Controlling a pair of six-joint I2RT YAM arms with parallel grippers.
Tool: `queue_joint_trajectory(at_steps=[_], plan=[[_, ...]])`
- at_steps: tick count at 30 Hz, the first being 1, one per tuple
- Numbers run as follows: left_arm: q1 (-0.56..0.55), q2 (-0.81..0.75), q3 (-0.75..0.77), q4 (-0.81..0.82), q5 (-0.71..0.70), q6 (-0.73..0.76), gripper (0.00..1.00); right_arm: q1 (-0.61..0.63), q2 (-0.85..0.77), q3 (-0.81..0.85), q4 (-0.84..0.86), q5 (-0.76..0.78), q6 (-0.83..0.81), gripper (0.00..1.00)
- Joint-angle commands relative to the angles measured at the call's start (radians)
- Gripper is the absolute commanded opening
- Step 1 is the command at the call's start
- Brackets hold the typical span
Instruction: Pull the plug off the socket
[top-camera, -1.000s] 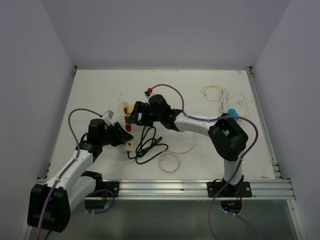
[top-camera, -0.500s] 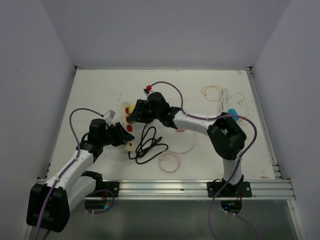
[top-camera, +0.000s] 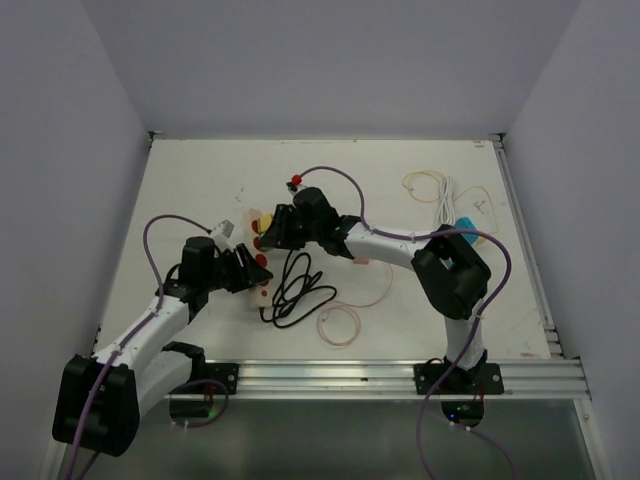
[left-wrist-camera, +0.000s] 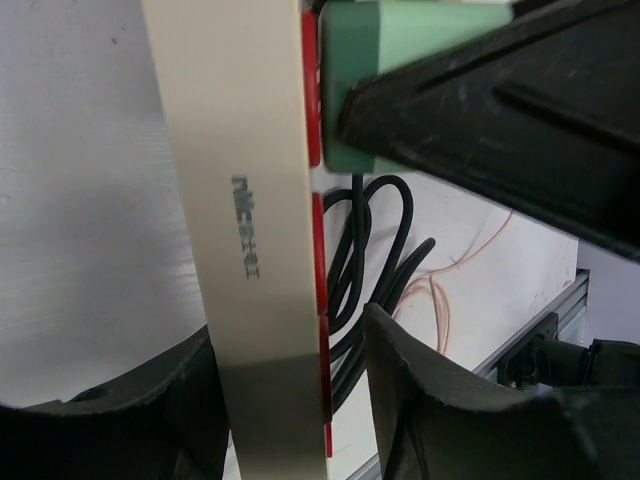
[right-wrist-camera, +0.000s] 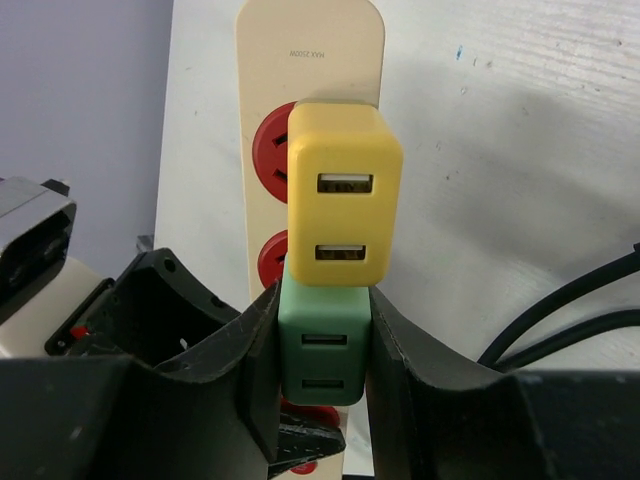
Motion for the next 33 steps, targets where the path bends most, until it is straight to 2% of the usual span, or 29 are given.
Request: queue_joint_trajectory(at_steps=[1,4,9,15,17,18,33], plan=[[-0.007,0.013,0.031,0.163,0.040,0.012,0.55,0.023,-0.044,-0.027,0.001,-0.015,-0.038,0.00],[-0.007,0.038,0.037,0.184,0.041,0.005,0.62,0.028,-0.050,-0.048,0.024,-0.032,-0.010,0.00],[-0.007,0.064,0.023,0.217,0.037,-0.015,0.61,0.033,-0.061,-0.070,0.055,-0.044,0.030,0.00],[-0.008,0.078,0.003,0.227,0.011,-0.016,0.29,0.042,-0.068,-0.067,0.072,-0.063,0.050,0.00],[-0.010,0.082,0.002,0.229,0.005,-0.016,0.13,0.045,-0.070,-0.061,0.073,-0.070,0.053,0.00],[-0.010,0.084,0.002,0.227,0.000,-0.016,0.01,0.048,-0.070,-0.061,0.073,-0.073,0.054,0.00],[-0.008,0.125,-0.009,-0.013,-0.276,-0.116,0.00,0.036,-0.185,-0.091,-0.071,-0.024,-0.021,0.00]])
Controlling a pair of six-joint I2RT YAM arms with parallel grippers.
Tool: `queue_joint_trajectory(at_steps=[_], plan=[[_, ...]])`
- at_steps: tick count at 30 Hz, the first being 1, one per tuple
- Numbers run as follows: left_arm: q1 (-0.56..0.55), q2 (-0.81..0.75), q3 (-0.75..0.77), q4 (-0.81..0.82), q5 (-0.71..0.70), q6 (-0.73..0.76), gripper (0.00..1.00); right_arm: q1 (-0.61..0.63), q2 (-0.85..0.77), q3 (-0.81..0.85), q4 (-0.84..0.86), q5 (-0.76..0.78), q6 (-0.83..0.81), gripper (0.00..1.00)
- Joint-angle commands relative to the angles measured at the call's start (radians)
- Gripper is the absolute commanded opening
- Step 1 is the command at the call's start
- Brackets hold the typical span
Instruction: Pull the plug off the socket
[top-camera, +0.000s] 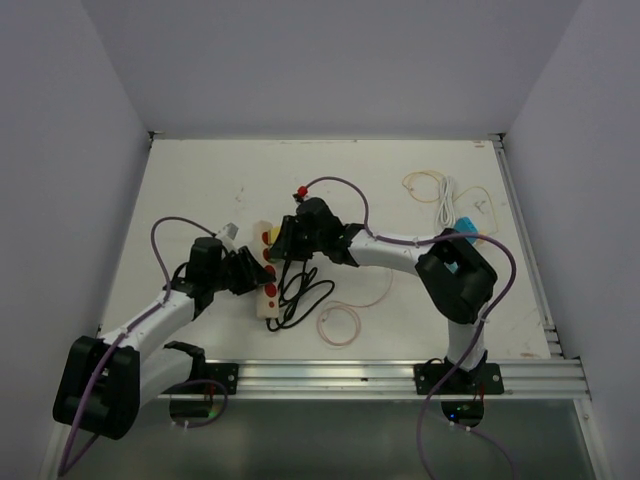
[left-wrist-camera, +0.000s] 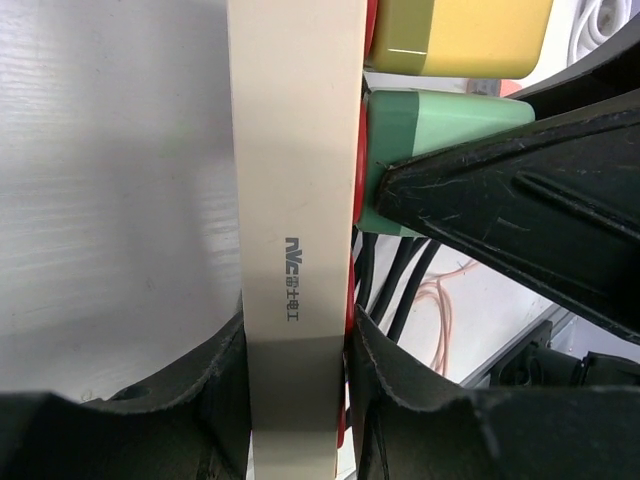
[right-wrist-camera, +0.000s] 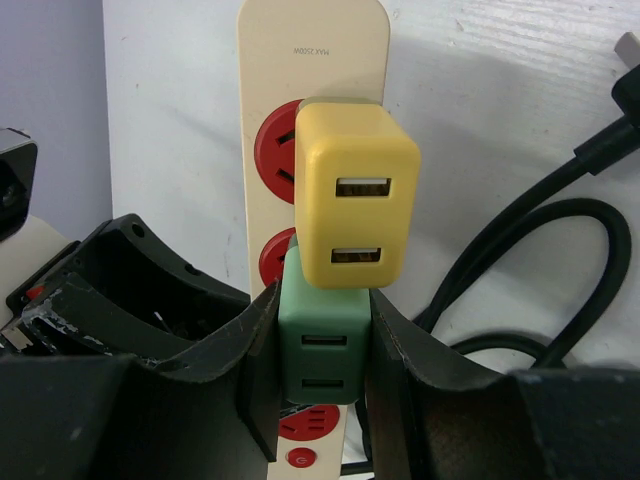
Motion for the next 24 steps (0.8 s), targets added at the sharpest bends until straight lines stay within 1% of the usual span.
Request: queue_joint_trajectory(at_steps=[1,7,10,13,16,18,20,21,24], plan=[[0.020,0.025,0.002,-0.104,-0.260,-0.058,0.00,0.016,-0.151,-0.004,-0.033,-0.055,-0.041,0.00],[0.020,0.036,0.022,-0.182,-0.357,-0.095,0.00,0.005,-0.197,-0.059,-0.006,-0.044,-0.037,0.00],[0.019,0.044,0.027,-0.198,-0.387,-0.117,0.00,0.006,-0.211,-0.115,0.055,-0.036,-0.017,0.00],[0.020,0.055,0.031,-0.198,-0.388,-0.129,0.00,0.005,-0.217,-0.176,0.160,-0.036,0.016,0.00],[0.020,0.067,0.031,-0.193,-0.388,-0.130,0.00,0.003,-0.214,-0.225,0.207,-0.036,0.040,0.00],[0.020,0.073,0.033,-0.195,-0.393,-0.129,0.00,0.000,-0.208,-0.221,0.186,-0.038,0.051,0.00],[0.020,0.076,0.033,-0.202,-0.393,-0.130,0.00,-0.003,-0.206,-0.196,0.097,-0.040,0.051,0.00],[0.020,0.078,0.033,-0.213,-0.425,-0.130,0.00,-0.004,-0.206,-0.157,0.055,-0.043,0.049,0.00],[0.020,0.076,0.033,-0.232,-0.454,-0.133,0.00,-0.003,-0.217,-0.075,-0.116,-0.006,0.020,0.00]])
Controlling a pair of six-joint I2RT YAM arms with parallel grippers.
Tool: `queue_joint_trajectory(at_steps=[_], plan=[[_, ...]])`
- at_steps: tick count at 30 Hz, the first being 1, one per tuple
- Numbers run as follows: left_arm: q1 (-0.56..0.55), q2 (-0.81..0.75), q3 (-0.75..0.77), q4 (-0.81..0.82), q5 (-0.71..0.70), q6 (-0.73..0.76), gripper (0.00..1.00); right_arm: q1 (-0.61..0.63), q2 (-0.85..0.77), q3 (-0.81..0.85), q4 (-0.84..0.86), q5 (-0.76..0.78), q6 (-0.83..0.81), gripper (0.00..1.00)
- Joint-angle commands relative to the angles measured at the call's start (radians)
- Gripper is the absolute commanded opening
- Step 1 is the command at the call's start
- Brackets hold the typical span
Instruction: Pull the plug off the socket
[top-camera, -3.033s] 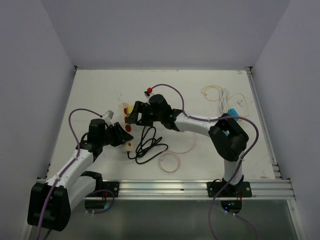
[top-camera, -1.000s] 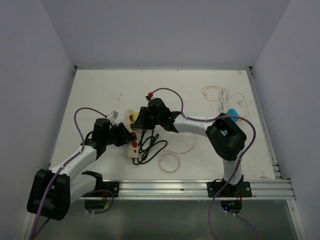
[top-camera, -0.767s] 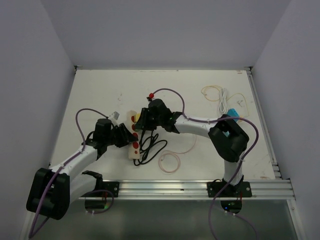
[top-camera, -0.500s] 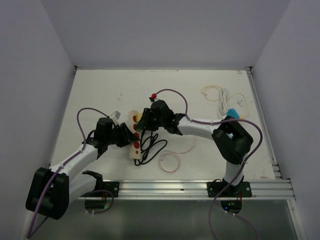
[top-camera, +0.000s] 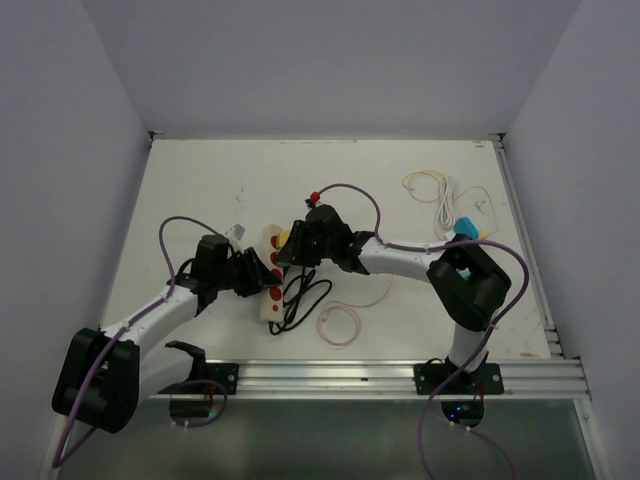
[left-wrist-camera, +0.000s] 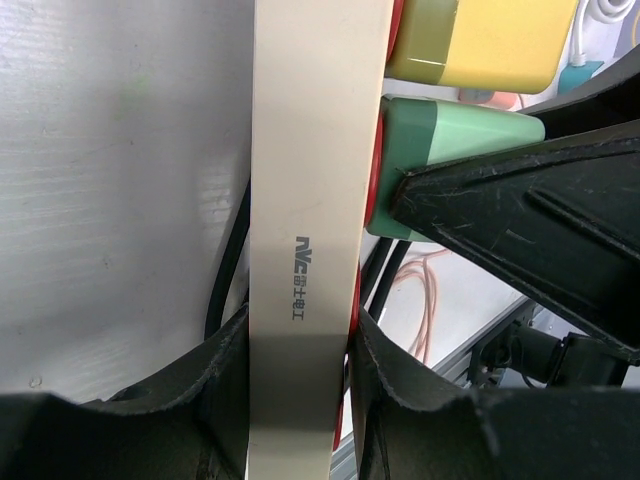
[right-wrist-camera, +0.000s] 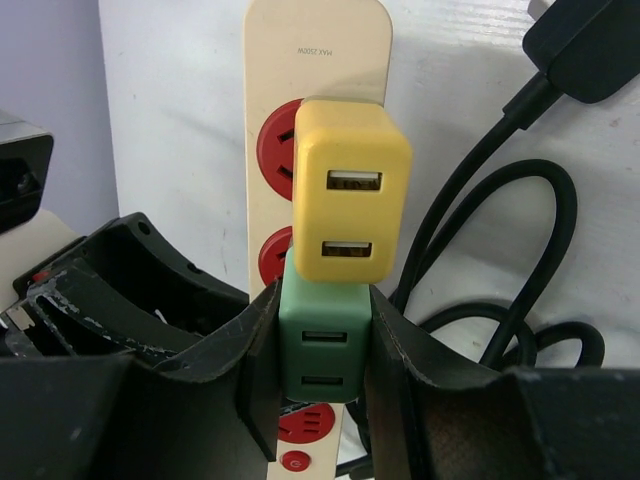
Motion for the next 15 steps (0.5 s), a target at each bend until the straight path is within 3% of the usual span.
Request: queue_joint_trajectory(at_steps=[1,6,9,15], plan=[[0.065,0.037,-0.005,-0.172,-0.469,-0.083,0.00,-0.006,-0.133,0.101,-0.255,-0.038,-0.064,0.00],[0.065,0.052,-0.005,-0.181,-0.484,-0.098,0.00,-0.030,-0.169,0.064,-0.246,-0.015,-0.093,0.00],[0.065,0.054,-0.003,-0.175,-0.481,-0.107,0.00,-0.066,-0.173,-0.061,0.012,-0.112,-0.061,0.00],[0.065,0.043,0.007,-0.191,-0.501,-0.109,0.00,-0.116,-0.147,-0.210,0.228,-0.213,0.043,0.00]])
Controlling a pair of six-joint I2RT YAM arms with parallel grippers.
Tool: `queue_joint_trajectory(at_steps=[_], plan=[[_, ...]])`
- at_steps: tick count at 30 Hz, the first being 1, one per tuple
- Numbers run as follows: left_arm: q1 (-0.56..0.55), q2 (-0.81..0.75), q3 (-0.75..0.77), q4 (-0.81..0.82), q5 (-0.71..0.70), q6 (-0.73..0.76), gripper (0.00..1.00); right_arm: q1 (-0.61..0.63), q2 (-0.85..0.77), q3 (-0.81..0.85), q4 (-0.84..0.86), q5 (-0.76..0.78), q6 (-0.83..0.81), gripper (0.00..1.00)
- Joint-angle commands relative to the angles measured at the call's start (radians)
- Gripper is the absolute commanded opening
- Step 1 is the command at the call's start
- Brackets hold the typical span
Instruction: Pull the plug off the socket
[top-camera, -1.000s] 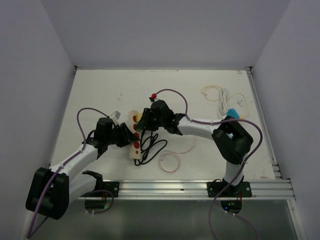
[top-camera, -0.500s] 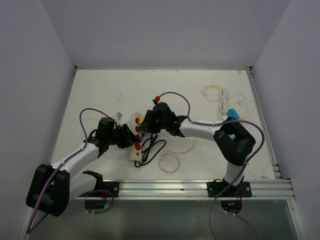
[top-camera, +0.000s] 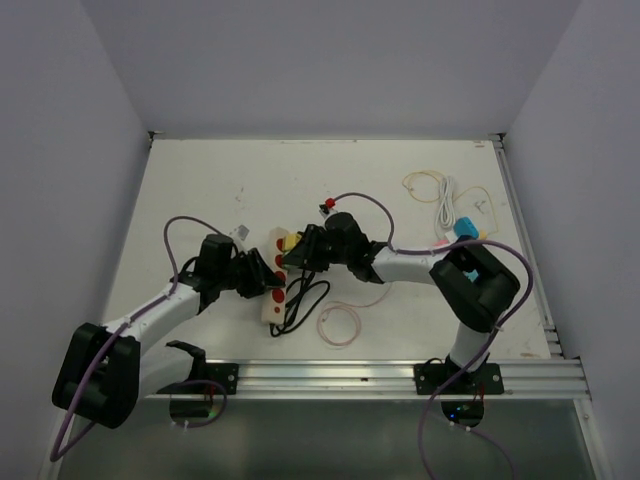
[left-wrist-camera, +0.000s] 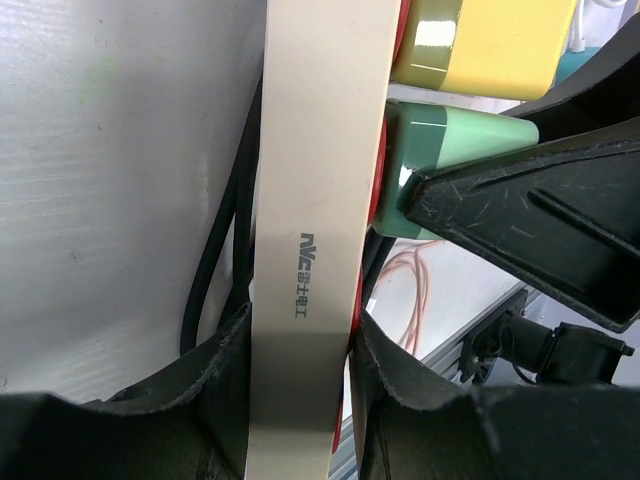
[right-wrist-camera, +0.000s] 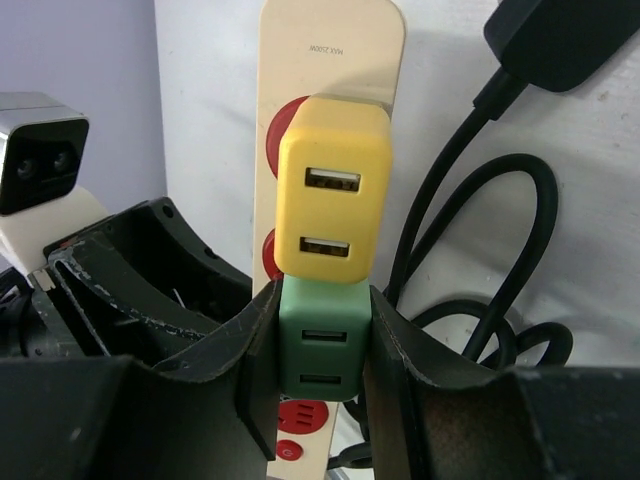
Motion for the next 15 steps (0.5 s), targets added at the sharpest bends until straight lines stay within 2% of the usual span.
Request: queue_joint_trajectory(at_steps=[1,2,3,6,8,10,15], plan=[[0.089,0.024,-0.014,-0.179,-0.509,-0.081,0.00,-0.071,-0.110,-0.056,0.001,-0.123,-0.014,0.00],[0.087,0.025,-0.011,-0.186,-0.520,-0.081,0.00,-0.072,-0.120,-0.012,-0.057,-0.103,-0.034,0.00],[0.089,0.024,-0.008,-0.189,-0.526,-0.080,0.00,-0.068,-0.124,0.025,-0.197,-0.083,-0.063,0.00],[0.089,0.013,-0.005,-0.194,-0.544,-0.071,0.00,-0.055,-0.155,0.146,-0.397,0.004,-0.153,0.00],[0.089,0.010,-0.001,-0.200,-0.557,-0.069,0.00,-0.055,-0.164,0.206,-0.470,0.046,-0.183,0.00],[0.089,0.013,0.006,-0.199,-0.557,-0.064,0.00,-0.055,-0.179,0.214,-0.483,0.046,-0.192,0.00],[0.089,-0.008,0.019,-0.174,-0.518,-0.054,0.00,-0.133,-0.215,0.099,-0.326,-0.017,-0.143,0.00]])
